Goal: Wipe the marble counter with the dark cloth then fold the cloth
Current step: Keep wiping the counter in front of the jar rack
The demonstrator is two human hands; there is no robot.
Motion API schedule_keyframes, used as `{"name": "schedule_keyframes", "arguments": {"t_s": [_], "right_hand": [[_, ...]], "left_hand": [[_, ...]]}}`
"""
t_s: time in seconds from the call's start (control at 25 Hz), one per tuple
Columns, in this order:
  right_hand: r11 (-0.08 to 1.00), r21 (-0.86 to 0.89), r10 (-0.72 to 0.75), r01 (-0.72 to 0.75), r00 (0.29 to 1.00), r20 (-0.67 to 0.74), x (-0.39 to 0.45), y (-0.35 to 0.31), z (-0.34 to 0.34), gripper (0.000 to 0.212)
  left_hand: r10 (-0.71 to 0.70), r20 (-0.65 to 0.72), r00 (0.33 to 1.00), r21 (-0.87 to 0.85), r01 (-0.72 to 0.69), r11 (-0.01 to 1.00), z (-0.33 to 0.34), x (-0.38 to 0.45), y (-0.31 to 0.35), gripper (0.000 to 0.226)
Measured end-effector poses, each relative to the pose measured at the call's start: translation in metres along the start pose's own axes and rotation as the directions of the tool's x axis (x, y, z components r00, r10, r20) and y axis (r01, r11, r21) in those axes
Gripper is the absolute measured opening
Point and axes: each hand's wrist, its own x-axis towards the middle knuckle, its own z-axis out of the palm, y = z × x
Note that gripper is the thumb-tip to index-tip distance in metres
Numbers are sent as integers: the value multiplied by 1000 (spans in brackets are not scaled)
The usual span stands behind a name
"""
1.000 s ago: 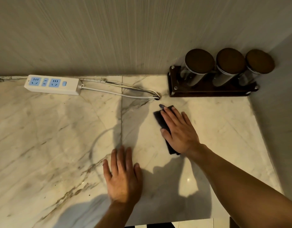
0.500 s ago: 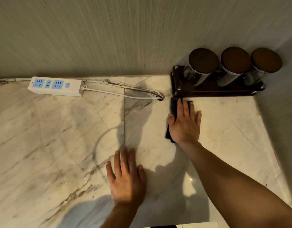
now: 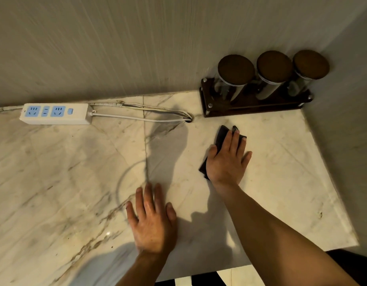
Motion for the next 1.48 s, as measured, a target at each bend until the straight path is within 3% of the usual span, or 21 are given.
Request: {"name": "schedule_keyframes", "arguments": {"t_s": [0.28, 0.6, 0.88, 1.08, 1.24, 1.48], "right_hand": [[1000, 4, 29, -29, 999, 29, -39, 21, -1, 64], [999, 42, -18, 19, 1000, -13, -98, 55, 6, 64], [991, 39, -122, 126, 989, -83, -136, 79, 9, 64], [959, -48, -283, 281, 959, -36, -148, 108, 3, 63], [848, -99, -519, 521, 853, 45, -140, 138, -6, 64], [513, -143, -809, 847, 532, 251, -89, 166, -28, 64]], "left_hand": [[40, -76, 996, -33, -43, 999, 0, -1, -1, 58], [18, -37, 999, -12, -18, 1000, -2, -4, 2, 60], [40, 87, 995, -28, -38, 999, -14, -2, -1, 61], [47, -4, 999, -13, -47, 999, -16, -10, 18, 57], [153, -4, 988, -44, -153, 987, -4, -25, 53, 60], [34, -2, 999, -68, -34, 997, 14, -30, 79, 60]]}}
